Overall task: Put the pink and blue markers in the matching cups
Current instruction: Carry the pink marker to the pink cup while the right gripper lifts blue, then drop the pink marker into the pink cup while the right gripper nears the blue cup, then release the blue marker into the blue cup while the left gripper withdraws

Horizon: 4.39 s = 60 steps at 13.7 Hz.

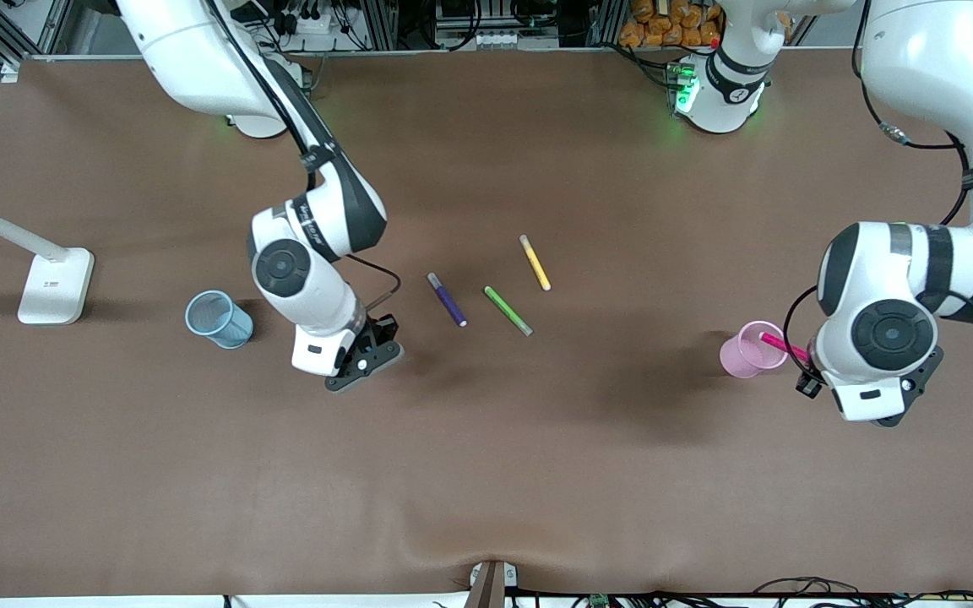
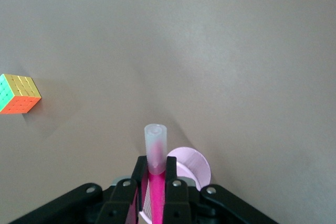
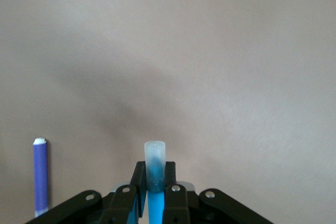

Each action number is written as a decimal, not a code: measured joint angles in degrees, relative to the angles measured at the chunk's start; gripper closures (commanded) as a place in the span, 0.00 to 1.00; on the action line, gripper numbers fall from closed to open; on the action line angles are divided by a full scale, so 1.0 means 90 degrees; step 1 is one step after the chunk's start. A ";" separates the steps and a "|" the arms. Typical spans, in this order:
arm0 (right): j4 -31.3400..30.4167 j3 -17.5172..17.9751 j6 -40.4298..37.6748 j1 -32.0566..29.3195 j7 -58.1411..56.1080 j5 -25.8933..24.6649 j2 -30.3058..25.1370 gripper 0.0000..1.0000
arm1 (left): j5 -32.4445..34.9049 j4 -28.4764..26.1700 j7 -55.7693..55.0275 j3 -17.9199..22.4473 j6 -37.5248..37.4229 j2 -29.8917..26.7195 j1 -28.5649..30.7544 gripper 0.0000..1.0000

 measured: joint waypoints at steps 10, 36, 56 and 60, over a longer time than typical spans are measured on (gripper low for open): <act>0.0032 0.0001 -0.1222 -0.0675 -0.3439 0.0149 -0.1690 1.00 | 0.0906 -0.0187 -0.1507 -0.0033 0.0009 0.0548 -0.0474 0.72; -0.1479 -0.0011 -0.4069 -0.4488 -1.2907 0.4063 -0.1125 1.00 | -0.0964 0.0066 0.2323 -0.0024 -0.0212 -0.1148 -0.0124 0.00; -0.0311 0.0053 -0.4772 -0.4797 -1.1341 0.3795 -0.0901 0.00 | -0.1957 -0.0033 0.7148 0.0059 -0.2185 -0.3450 0.0578 0.00; 0.0182 0.0125 -0.4783 -0.4409 -0.9384 0.3123 -0.1530 0.00 | -0.2117 -0.0301 0.7149 0.0060 -0.2205 -0.3690 0.0581 0.00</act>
